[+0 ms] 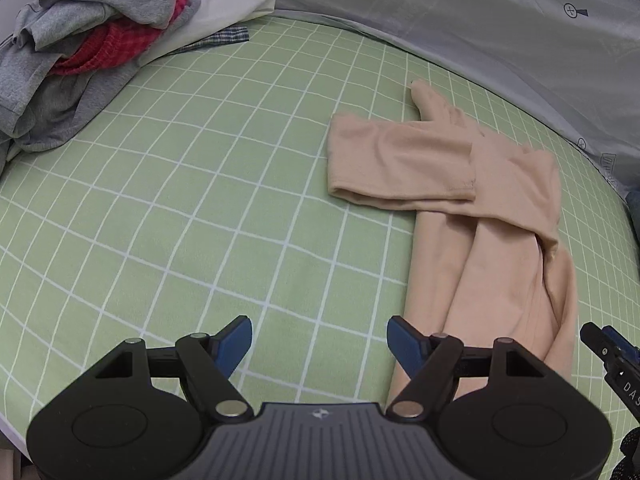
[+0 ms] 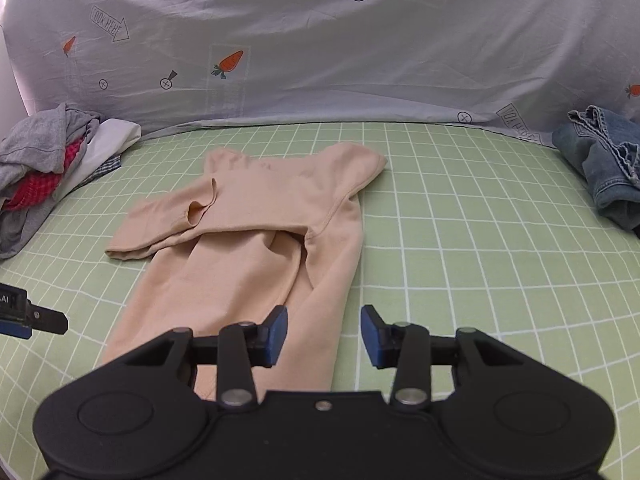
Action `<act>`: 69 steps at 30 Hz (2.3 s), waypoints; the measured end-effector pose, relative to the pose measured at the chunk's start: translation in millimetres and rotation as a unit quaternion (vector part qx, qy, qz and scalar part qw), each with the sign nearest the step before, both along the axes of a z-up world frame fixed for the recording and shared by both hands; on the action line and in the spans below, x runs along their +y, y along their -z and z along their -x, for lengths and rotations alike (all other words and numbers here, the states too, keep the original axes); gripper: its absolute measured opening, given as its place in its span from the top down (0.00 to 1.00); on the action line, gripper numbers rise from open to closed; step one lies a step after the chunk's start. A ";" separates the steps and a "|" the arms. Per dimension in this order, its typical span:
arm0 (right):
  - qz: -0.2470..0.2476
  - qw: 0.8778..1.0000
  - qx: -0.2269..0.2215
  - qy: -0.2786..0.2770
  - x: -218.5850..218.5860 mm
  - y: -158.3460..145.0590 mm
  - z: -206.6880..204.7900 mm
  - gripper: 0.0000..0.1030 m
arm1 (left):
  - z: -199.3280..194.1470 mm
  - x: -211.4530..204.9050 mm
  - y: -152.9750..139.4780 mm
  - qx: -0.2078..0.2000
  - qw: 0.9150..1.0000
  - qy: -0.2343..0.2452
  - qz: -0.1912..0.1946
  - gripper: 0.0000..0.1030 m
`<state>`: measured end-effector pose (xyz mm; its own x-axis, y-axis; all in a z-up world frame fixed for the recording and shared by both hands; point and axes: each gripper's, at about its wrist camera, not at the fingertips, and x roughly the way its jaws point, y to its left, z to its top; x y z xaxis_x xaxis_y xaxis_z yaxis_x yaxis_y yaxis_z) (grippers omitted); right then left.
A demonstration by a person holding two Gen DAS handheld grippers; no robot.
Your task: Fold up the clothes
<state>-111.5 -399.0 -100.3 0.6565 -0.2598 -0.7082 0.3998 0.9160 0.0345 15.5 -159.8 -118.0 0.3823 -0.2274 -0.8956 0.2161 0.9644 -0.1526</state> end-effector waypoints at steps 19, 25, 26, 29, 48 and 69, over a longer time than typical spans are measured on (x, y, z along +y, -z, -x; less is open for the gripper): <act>0.050 0.998 0.047 0.010 -12.1 26.8 -114.3 0.90 | -133.5 -43.3 31.5 -0.048 0.996 0.068 0.022 0.53; 0.044 0.999 0.026 0.015 -16.0 13.8 -107.0 0.91 | -130.1 -40.1 27.0 -0.044 0.997 0.040 0.057 0.94; 0.042 0.999 0.020 0.016 -17.3 10.6 -105.7 0.91 | -129.7 -38.3 24.9 -0.046 0.996 0.033 0.064 0.94; 0.043 0.999 0.000 0.011 -19.3 -1.9 -100.5 0.93 | -124.4 -32.5 4.6 -0.065 0.993 0.018 0.095 0.95; -0.056 0.997 -0.032 -0.041 -6.2 -16.8 -99.5 0.50 | -102.0 35.5 -12.9 -0.085 0.991 -0.075 0.077 0.96; -0.172 0.975 -0.088 0.110 -132.6 22.5 -177.7 0.94 | -112.8 37.8 15.8 -0.048 0.992 -0.091 0.080 0.96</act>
